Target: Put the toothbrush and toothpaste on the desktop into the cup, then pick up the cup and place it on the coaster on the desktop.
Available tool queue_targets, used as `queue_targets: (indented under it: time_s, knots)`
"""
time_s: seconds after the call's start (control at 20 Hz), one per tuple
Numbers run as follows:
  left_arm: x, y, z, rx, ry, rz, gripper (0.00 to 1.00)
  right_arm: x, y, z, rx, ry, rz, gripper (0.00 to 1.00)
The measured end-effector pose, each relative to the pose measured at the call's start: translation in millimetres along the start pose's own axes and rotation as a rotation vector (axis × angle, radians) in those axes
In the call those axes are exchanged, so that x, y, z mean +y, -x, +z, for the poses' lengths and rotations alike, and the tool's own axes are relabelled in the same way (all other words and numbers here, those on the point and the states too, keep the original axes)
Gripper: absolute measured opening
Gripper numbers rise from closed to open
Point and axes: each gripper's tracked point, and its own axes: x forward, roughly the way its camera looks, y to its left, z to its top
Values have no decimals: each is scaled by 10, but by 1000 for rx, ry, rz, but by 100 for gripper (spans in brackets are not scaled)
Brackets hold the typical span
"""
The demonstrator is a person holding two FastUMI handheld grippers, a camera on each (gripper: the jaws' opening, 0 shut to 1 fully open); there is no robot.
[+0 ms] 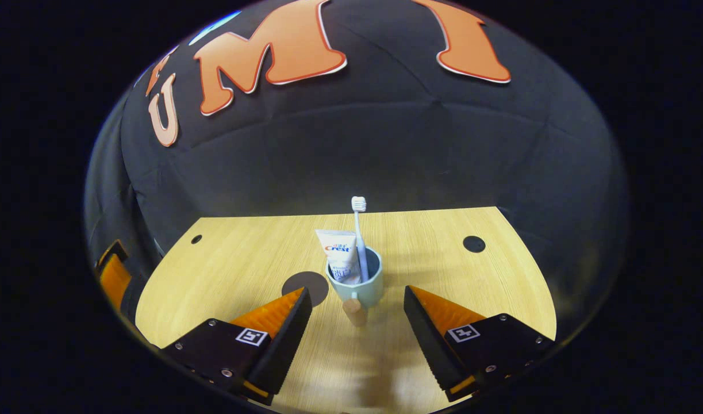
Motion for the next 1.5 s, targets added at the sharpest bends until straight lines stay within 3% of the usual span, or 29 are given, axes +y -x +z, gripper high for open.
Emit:
queue_targets:
  time_s: [0.55, 0.85, 0.95, 1.1, 1.2, 1.25, 1.5]
  knots:
    - [652, 414, 340, 21, -83, 177, 96, 69, -608, -446, 316, 14, -44, 94]
    - [813, 459, 184, 83, -57, 234, 95, -12, -862, -638, 453, -67, -66, 74]
    - [860, 459, 164, 88, -65, 242, 97, 53, -873, -670, 488, -92, -36, 65]
    - [849, 427, 151, 94, -62, 238, 97, 26, -878, -722, 508, -49, -63, 34]
    - [804, 416, 147, 99, -54, 223, 96, 22, -888, -735, 505, 1, -63, 22]
    - [768, 399, 134, 98, -52, 216, 96, 11, -885, -727, 505, 13, -62, 25]
    - [805, 481, 159, 91, -45, 222, 98, 31, -885, -680, 480, 13, -65, 17]
